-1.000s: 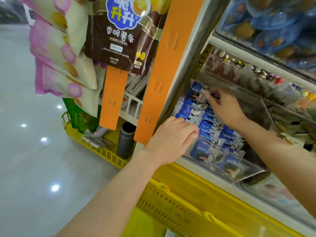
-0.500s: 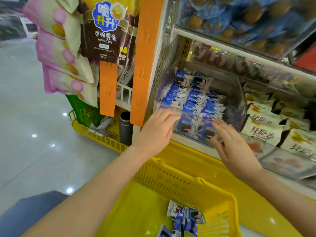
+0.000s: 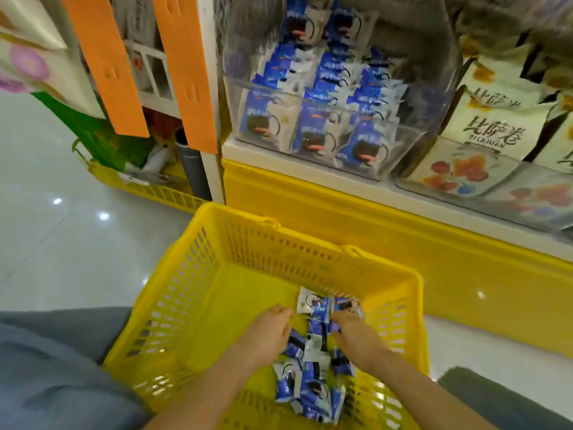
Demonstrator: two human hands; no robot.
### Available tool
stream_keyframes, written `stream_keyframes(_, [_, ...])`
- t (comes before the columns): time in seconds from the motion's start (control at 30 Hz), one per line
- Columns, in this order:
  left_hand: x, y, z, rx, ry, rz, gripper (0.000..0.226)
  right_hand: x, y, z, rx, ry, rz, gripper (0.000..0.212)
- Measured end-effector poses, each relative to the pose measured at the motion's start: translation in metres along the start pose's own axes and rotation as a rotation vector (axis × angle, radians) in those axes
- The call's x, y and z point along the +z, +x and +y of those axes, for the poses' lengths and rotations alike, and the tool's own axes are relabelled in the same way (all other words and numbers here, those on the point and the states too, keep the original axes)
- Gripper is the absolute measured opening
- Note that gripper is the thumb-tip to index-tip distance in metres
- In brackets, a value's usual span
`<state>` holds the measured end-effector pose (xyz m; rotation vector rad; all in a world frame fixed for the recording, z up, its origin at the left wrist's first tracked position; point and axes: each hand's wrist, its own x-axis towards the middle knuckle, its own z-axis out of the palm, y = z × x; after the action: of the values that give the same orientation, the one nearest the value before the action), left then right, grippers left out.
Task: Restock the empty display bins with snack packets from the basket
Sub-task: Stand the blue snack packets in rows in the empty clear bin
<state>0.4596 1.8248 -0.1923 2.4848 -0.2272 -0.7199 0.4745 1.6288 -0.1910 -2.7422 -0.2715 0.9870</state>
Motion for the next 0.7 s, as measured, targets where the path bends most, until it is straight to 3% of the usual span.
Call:
stream_keyframes(0.1, [0.031,0.009,-0.019,-0.070,-0.033,-0.158,0.034,0.040,0.007,0.009,0.103,0.218,-0.102,0.046])
stream_keyframes(0.23, [0.061,0.024,-0.032,-0.180,-0.111,-0.244,0.030,0.070,0.025,0.012,0.193,0.351,-0.065,0.055])
stream_keyframes(0.4, [0.078,0.048,-0.033,-0.294,-0.209,-0.264,0.041,0.086,0.049,0.007,0.261,0.471,-0.054,0.058])
stream_keyframes(0.6, [0.090,0.065,-0.026,-0.475,-0.515,-0.234,0.024,0.094,0.064,0.005,0.310,0.658,-0.001,0.065])
stream_keyframes(0.7, [0.093,0.062,-0.024,-0.498,-0.640,-0.350,0.019,0.095,0.068,0.007,0.314,0.782,-0.045,0.060])
